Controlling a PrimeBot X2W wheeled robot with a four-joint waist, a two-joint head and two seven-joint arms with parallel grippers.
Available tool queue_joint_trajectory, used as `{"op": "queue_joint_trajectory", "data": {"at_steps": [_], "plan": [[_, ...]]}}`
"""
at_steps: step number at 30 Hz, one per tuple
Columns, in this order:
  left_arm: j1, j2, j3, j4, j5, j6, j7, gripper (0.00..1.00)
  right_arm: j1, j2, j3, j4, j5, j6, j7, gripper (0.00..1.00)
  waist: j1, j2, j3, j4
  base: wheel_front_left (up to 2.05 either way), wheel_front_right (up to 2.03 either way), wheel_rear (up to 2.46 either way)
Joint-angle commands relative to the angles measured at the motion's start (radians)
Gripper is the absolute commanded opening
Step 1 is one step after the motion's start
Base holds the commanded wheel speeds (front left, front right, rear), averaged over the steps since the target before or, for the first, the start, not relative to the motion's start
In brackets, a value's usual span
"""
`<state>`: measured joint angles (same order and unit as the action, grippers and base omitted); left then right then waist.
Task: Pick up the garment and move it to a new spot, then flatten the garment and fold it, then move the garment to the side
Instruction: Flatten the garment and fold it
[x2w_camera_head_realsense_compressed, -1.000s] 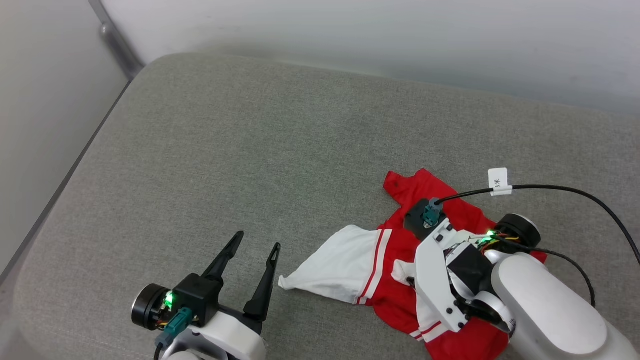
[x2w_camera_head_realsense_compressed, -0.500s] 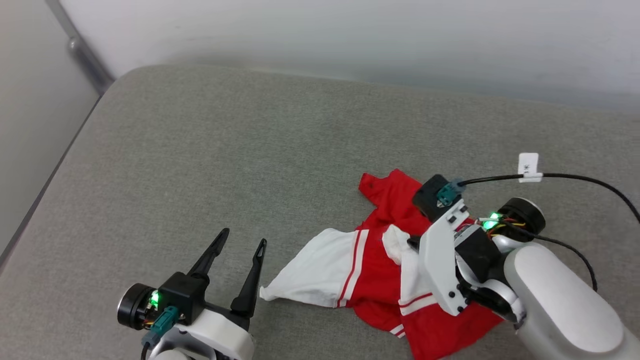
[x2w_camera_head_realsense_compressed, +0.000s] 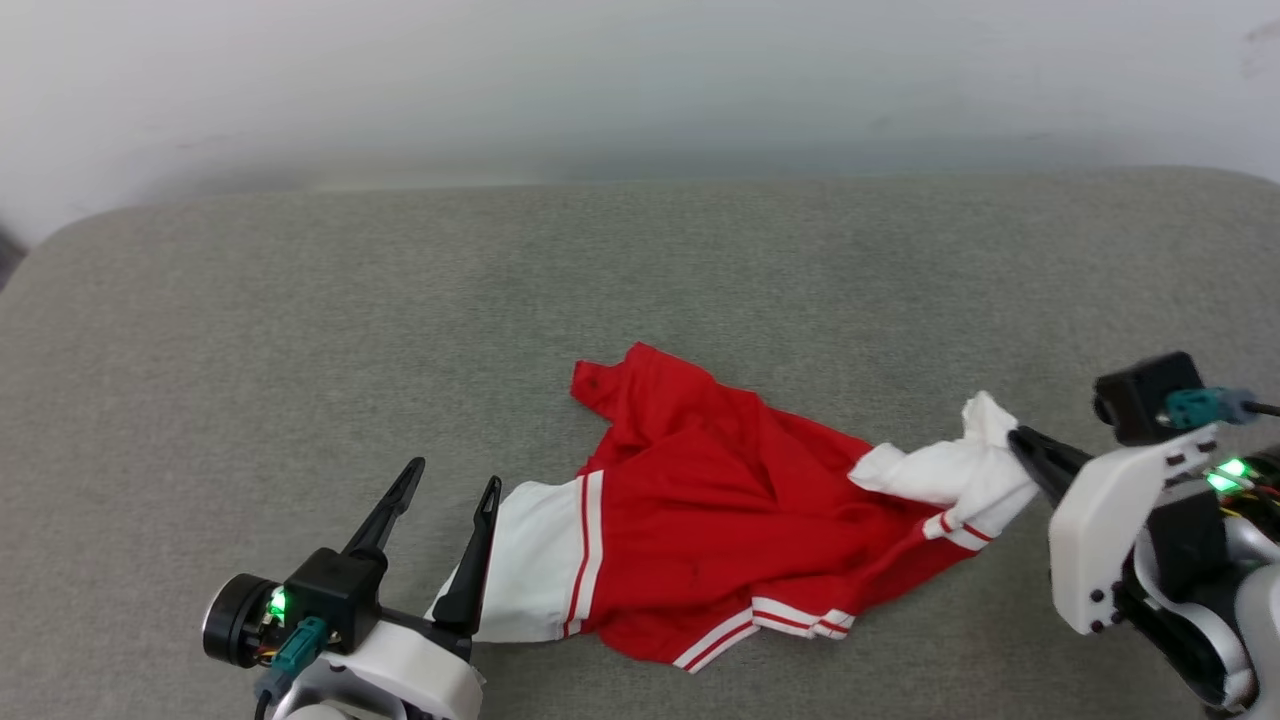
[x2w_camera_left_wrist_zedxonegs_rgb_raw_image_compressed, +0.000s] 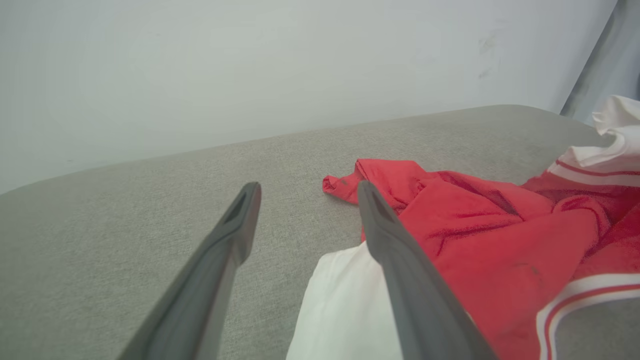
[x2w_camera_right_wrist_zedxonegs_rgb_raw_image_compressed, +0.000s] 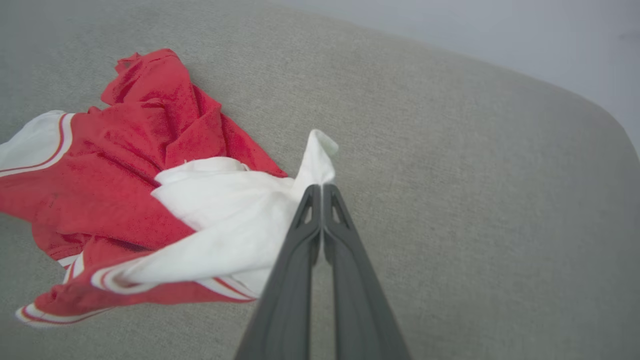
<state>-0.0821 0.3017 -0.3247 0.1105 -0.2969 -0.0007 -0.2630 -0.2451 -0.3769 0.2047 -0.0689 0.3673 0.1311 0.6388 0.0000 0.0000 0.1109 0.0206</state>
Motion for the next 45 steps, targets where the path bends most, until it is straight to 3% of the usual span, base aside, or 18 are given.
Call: {"op": "queue_joint_trajectory", "data": {"at_steps": [1,6,12,13,14,15,22,34,45], "plan": [[-0.001,0.000,-0.001,0.001,0.003,-0.003,-0.003,1.00,0.041,0.013,-0.044,-0.008,-0.009,-0.001,-0.021,0.00,0.0000,0.0000,0.009,-0.050,0.00,0.00,0.00],[-0.011,0.004,-0.005,0.016,0.005,-0.007,-0.003,1.00,0.146,0.052,-0.186,0.023,-0.020,-0.001,-0.096,0.00,0.0000,0.0000,0.022,-0.099,0.00,0.00,0.00],[-0.017,0.011,-0.007,0.034,0.004,-0.013,-0.003,1.00,0.212,0.104,-0.319,0.168,-0.027,-0.001,-0.180,0.00,0.0000,0.0000,0.029,-0.125,0.00,0.00,0.00],[-0.019,0.012,-0.007,0.036,0.003,-0.014,-0.003,1.00,0.215,0.106,-0.337,0.196,-0.046,-0.001,-0.188,0.33,0.0000,0.0000,0.029,-0.127,0.00,0.00,0.00],[-0.020,0.012,-0.009,0.038,0.003,-0.014,-0.003,1.00,0.218,0.107,-0.349,0.220,-0.064,-0.001,-0.197,0.78,0.0000,0.0000,0.028,-0.127,0.00,0.00,0.00],[-0.020,0.013,-0.010,0.041,0.003,-0.014,-0.003,1.00,0.218,0.112,-0.366,0.248,-0.086,-0.001,-0.205,1.00,0.0000,0.0000,0.027,-0.128,0.00,0.00,0.00],[-0.005,0.016,-0.011,0.053,-0.005,-0.012,-0.003,1.00,0.167,0.161,-0.416,0.300,-0.134,-0.001,-0.313,1.00,0.0000,0.0000,0.006,-0.122,0.00,0.00,0.00],[0.044,0.008,0.024,-0.015,-0.021,-0.010,-0.003,1.00,0.158,0.148,-0.250,0.057,-0.021,-0.001,-0.605,1.00,0.0000,0.0000,-0.025,-0.093,0.00,0.00,0.00],[0.069,0.008,0.008,-0.057,-0.031,-0.025,0.041,1.00,0.200,0.158,-0.170,-0.041,-0.036,-0.001,-0.749,1.00,0.0000,0.0000,-0.008,-0.057,0.00,0.00,0.00]]}}
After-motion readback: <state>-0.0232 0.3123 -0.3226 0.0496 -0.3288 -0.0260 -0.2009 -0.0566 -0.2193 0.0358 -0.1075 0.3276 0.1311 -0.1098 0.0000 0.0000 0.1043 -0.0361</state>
